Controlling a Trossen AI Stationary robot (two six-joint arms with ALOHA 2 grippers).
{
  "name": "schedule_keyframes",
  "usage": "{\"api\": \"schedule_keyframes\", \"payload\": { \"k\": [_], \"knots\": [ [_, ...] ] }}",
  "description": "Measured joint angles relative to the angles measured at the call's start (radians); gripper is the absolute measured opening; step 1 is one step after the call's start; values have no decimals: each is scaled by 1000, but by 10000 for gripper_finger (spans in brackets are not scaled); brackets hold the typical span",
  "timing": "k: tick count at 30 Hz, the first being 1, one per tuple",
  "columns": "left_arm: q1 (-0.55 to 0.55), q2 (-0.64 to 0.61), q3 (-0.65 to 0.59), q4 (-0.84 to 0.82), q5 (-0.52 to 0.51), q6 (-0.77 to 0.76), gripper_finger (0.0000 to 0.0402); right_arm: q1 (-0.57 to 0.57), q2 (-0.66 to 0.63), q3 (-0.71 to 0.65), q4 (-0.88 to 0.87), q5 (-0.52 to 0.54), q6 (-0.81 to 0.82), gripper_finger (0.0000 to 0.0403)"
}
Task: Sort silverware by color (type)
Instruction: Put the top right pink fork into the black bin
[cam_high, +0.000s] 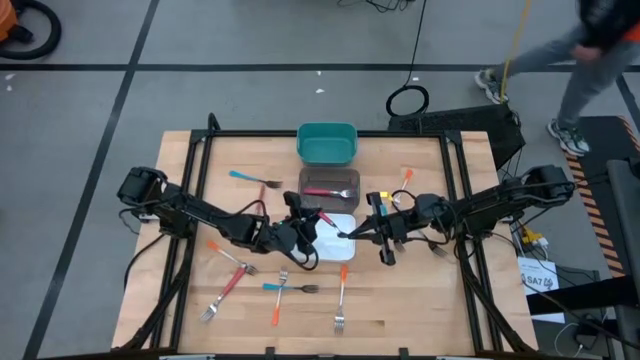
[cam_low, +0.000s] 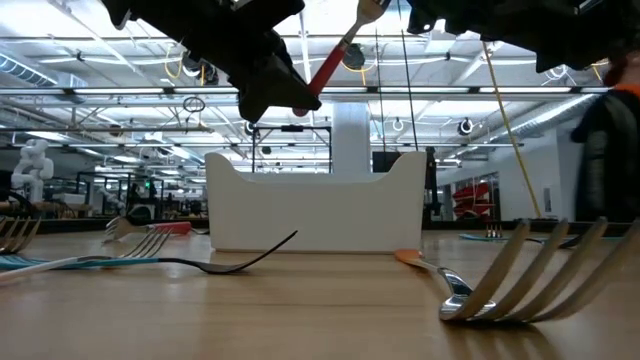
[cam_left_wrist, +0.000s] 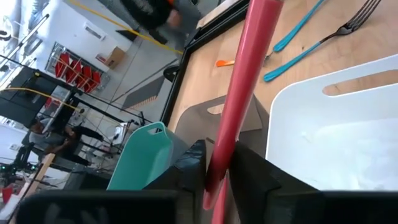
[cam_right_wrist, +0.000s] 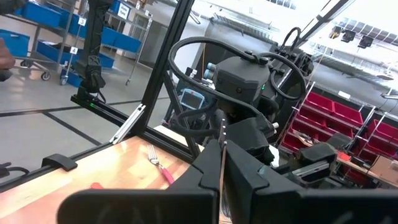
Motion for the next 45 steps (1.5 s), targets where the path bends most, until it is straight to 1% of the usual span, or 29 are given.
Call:
{"api": "schedule_keyframes", "payload": {
  "k": [4,9,13,16,21,23,25,28,32,36,39,43,45],
  "knots": [
    [0,0,-1,-7,4,6,36,0,-1,0,-6,1,12,2],
    [-1,1,-2,-20,7,4,31,-1,-2,0,-23,7,29,5],
    [1,1,-2,-46,1,-15,29,0,-3,2,-45,96,81,26],
    [0,-10,0,-60,-4,-37,29,-1,2,-1,-114,145,90,49],
    [0,-21,2,-108,-6,-25,28,11,0,-1,-192,268,108,82],
    [1,-23,24,-165,-7,-33,28,17,0,-1,-231,311,117,92],
    [4,-22,55,-261,-7,-45,28,24,0,-1,-255,352,127,101],
    [5,-21,132,-402,-7,-89,28,34,0,-1,-298,398,131,110],
    [22,-21,207,-577,-6,-153,28,47,0,0,-344,400,163,113],
    [39,-21,274,-713,-7,-175,28,61,0,0,-394,400,212,114],
    [62,-21,292,-766,7,-172,28,72,0,0,-448,400,249,114],
    [98,-21,294,-773,15,-122,28,92,0,0,-494,400,276,114],
    [120,-21,294,-785,39,-101,28,102,0,0,-517,400,285,114]
  ]
}}
